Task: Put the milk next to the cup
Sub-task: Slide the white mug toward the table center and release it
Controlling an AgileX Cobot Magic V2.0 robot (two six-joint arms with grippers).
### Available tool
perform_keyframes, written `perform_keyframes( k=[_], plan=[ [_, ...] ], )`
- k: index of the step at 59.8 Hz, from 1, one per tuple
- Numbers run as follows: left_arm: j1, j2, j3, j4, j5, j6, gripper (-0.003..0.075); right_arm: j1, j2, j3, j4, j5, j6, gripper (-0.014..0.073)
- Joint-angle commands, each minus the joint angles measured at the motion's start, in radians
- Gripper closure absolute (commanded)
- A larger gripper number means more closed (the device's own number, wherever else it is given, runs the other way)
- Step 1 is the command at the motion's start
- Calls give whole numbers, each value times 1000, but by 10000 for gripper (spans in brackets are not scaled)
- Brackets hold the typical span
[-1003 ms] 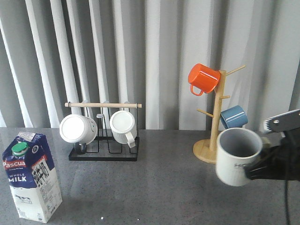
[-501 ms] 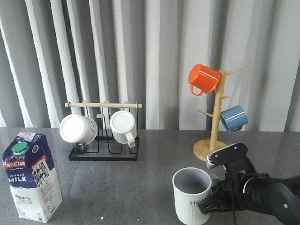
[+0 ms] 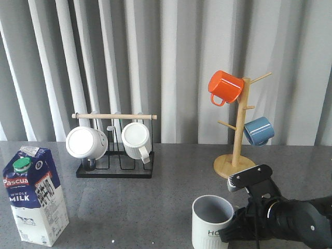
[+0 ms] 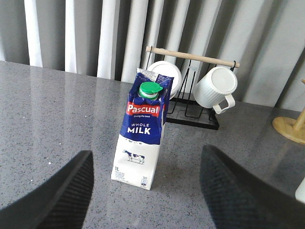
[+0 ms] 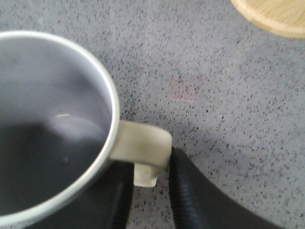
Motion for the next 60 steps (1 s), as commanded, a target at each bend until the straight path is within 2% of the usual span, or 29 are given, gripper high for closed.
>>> perform_keyframes(
  k=[1, 10, 16, 31, 42, 48, 53, 60],
  plan=[
    [-2, 15, -30, 2, -59, 2, 248, 0, -38, -33, 3, -27, -14, 294],
    [-2, 15, -30, 2, -52, 2, 248, 0, -68, -33, 6, -6, -14, 204],
    [-2, 15, -30, 2, -43, 2, 248, -2, -115, -33, 5, 5, -14, 179],
    [-2, 15, -30, 1, -41, 2, 248, -2, -277, -33, 2, 140, -14, 176],
    [-2, 15, -30, 1, -38, 2, 248, -1, -468, -33, 6, 294, -1, 181],
    [-2, 15, -30, 1, -38, 2, 248, -1, -589, -30, 6, 385, 9, 227],
    [-2, 15, -30, 1, -37, 2, 248, -1, -698, 7, 9, 412, 10, 316],
    [-2, 15, -30, 1, -35, 2, 248, -1, -865, 141, 7, 404, 10, 538]
  ],
)
